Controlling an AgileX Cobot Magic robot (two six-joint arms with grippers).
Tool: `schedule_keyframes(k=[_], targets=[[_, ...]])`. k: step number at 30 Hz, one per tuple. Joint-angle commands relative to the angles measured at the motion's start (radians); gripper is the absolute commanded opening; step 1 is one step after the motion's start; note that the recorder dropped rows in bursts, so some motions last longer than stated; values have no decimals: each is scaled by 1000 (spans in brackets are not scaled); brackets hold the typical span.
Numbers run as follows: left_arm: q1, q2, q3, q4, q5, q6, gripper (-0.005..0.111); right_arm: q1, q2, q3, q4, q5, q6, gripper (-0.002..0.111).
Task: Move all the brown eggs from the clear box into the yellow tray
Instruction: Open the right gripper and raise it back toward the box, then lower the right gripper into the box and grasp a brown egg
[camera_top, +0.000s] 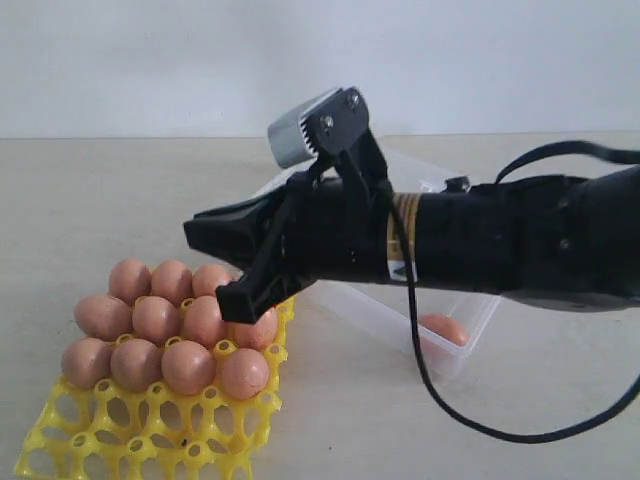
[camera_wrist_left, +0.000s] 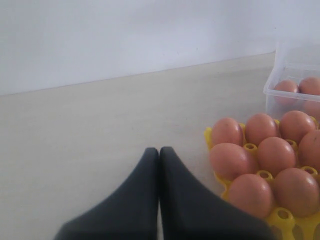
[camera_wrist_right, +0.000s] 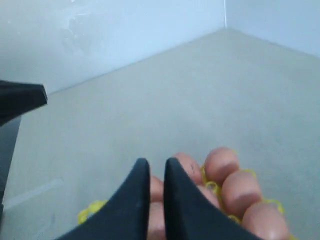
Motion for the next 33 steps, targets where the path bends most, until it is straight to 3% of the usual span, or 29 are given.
schedule_keyframes(k=[1, 4, 9, 12, 14, 16, 21, 22, 25, 26, 28, 30, 33], targets=[[-9, -2, 3, 1, -11, 5, -4, 3, -146, -6, 3, 175, -55, 0], [-9, -2, 3, 1, -11, 6, -4, 3, -225, -45, 3, 429, -52, 0], [-9, -2, 3, 1, -11, 6, -4, 3, -236, -247, 9, 1167, -90, 0], [-9, -2, 3, 1, -11, 6, -4, -12, -161, -391, 148, 1508, -331, 0], [-9, -2, 3, 1, -11, 6, -4, -43, -104, -490, 337, 1624, -582, 0], [-9, -2, 3, 1, -11, 6, -4, -92, -35, -596, 566, 1665, -780, 0], [-9, -2, 3, 1, -11, 6, -4, -252, 209, -818, 1119, 1733, -1057, 0], [-9, -2, 3, 1, -11, 6, -4, -265, 242, -835, 1162, 1748, -1103, 0], [-9, -2, 3, 1, -11, 6, -4, -289, 392, -901, 1234, 1793, -1494, 1], [-9, -2, 3, 1, -11, 6, -4, -289, 413, -903, 1245, 1781, -1536, 5], [-9, -2, 3, 1, -11, 6, -4, -289, 458, -903, 1277, 1738, -1617, 24], [-9, -2, 3, 1, -11, 6, -4, -289, 491, -903, 1277, 1664, -1626, 54], [-9, -2, 3, 1, -11, 6, -4, -289, 496, -903, 1284, 1490, -1415, 62]])
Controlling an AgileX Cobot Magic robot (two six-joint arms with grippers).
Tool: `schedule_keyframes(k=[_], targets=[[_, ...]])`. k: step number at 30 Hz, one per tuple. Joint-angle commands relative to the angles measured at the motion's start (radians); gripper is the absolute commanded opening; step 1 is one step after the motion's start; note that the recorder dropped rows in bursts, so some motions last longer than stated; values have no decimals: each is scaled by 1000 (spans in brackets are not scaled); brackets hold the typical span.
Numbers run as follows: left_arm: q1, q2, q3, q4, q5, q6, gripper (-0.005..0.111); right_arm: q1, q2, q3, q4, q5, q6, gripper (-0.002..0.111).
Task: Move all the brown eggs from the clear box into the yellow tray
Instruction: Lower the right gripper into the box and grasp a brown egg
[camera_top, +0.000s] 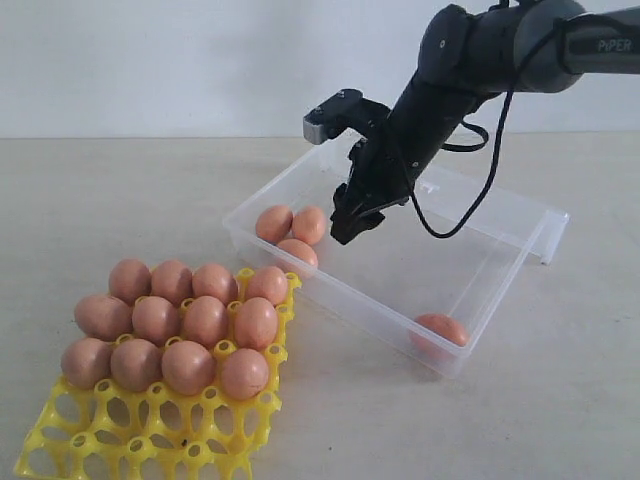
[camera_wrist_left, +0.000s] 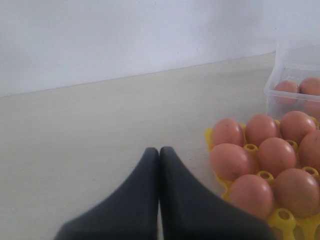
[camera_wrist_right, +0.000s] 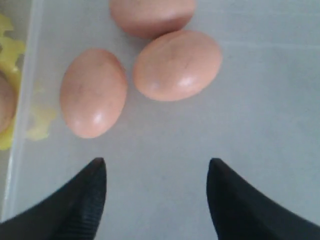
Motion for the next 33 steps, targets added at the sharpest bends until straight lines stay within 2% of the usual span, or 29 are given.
schedule_keyframes(k=[1, 3, 5, 14, 24, 28, 29, 31, 32, 33], targets=[[-9, -2, 3, 1, -9, 3, -4, -7, -1, -8, 19, -225, 371, 62], [-9, -2, 3, 1, -9, 3, -4, -7, 18, -8, 24, -277, 531, 62], [-9, -2, 3, 1, -9, 3, -4, -7, 50, -8, 54, -280, 587, 62], [-9, -2, 3, 1, -9, 3, -4, -7, 97, -8, 341, -303, 590, 62], [-9, -2, 3, 1, -9, 3, -4, 3, 167, -8, 372, -294, 608, 62], [-9, -2, 3, 1, -9, 3, -4, 3, 190, -8, 406, -346, 625, 61], [-9, -2, 3, 1, -9, 3, -4, 3, 192, -8, 413, -348, 631, 59], [-9, -2, 3, 1, -9, 3, -4, 3, 192, -8, 433, -344, 637, 38], [-9, -2, 3, 1, -9, 3, -4, 3, 192, -8, 439, -332, 637, 22], [-9, -2, 3, 1, -9, 3, -4, 3, 192, -8, 439, -325, 635, 18]])
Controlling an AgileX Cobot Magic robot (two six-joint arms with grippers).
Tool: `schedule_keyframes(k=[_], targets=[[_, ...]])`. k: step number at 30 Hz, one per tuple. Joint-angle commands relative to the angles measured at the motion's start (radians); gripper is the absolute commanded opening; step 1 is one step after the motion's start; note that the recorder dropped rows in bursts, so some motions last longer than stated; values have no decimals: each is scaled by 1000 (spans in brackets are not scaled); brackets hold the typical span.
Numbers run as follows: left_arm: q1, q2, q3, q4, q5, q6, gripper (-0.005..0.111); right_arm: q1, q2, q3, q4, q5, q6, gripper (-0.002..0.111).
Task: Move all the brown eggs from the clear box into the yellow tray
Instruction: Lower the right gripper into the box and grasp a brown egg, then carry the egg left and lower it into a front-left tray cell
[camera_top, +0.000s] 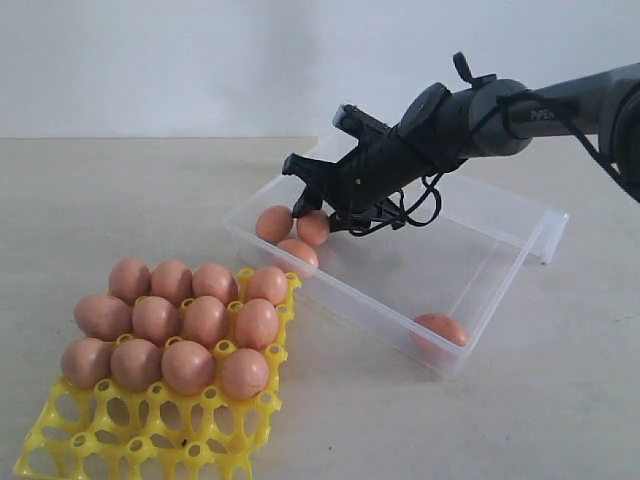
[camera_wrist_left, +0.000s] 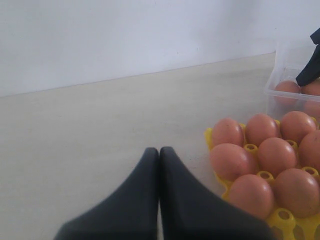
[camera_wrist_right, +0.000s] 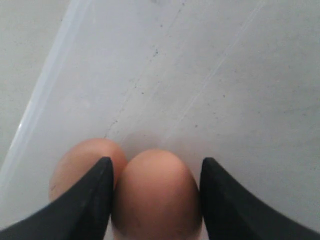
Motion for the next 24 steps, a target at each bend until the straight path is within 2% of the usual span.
schedule_keyframes(k=[1, 4, 9, 14, 20, 24], targets=[[-9, -2, 3, 1, -9, 3, -4, 1, 9, 1, 0, 26, -9, 10], [-9, -2, 3, 1, -9, 3, -4, 1, 7, 1, -2, 15, -32, 0], [-9, -2, 3, 1, -9, 3, -4, 3, -17, 7, -24, -57, -36, 0], [-9, -2, 3, 1, -9, 3, -4, 20, -81, 51, -153, -102, -36, 0], [-9, -2, 3, 1, -9, 3, -4, 37, -206, 223, -190, -233, -52, 0], [-9, -2, 3, 1, -9, 3, -4, 62, -305, 366, -188, -331, -141, 0]])
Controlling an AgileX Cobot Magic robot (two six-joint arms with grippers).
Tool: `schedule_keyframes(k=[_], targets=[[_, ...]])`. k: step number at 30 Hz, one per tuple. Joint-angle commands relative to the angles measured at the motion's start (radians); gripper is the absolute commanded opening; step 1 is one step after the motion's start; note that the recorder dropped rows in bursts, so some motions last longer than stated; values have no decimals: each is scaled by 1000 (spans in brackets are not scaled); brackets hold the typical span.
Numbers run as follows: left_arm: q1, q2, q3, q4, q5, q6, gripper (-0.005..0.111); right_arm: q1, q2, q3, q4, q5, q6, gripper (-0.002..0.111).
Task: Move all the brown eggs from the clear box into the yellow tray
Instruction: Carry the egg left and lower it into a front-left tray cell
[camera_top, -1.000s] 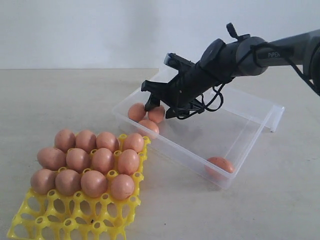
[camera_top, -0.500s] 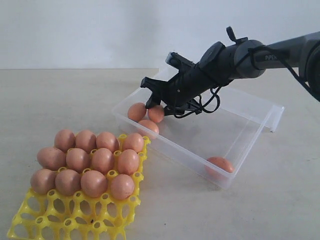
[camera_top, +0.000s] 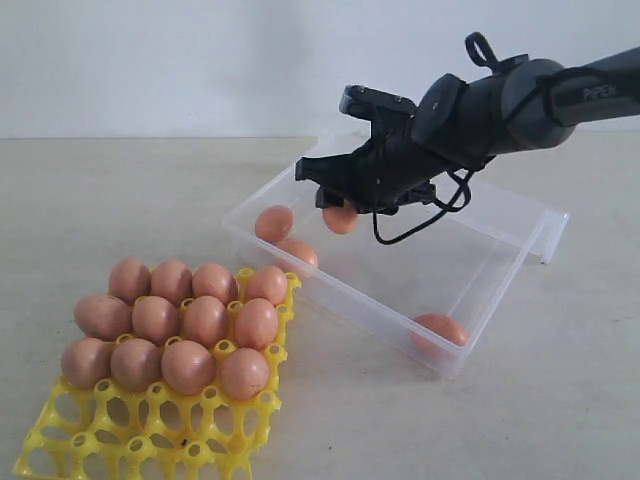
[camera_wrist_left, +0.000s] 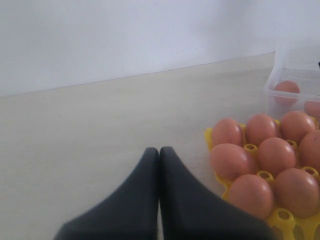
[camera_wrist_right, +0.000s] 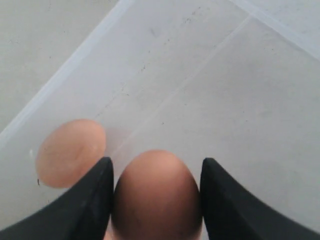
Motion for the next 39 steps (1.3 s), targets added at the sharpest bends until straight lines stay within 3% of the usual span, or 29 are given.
schedule_keyframes(k=[1, 5, 11, 16, 21, 39], targets=[[-9, -2, 3, 1, -9, 3, -4, 33, -122, 150, -8, -119, -113, 0], [-9, -2, 3, 1, -9, 3, -4, 102, -227, 288, -8, -300, -207, 0], [-9, -2, 3, 1, -9, 3, -4, 289, -345, 437, -33, -660, -269, 0], [-9, -2, 3, 1, -9, 3, -4, 462, -356, 501, -83, -846, -93, 0], [-9, -2, 3, 1, -9, 3, -4, 597, -356, 508, -267, -940, 84, 0], [-9, -2, 3, 1, -9, 3, -4, 632, -320, 508, -1021, -933, 802, 0]])
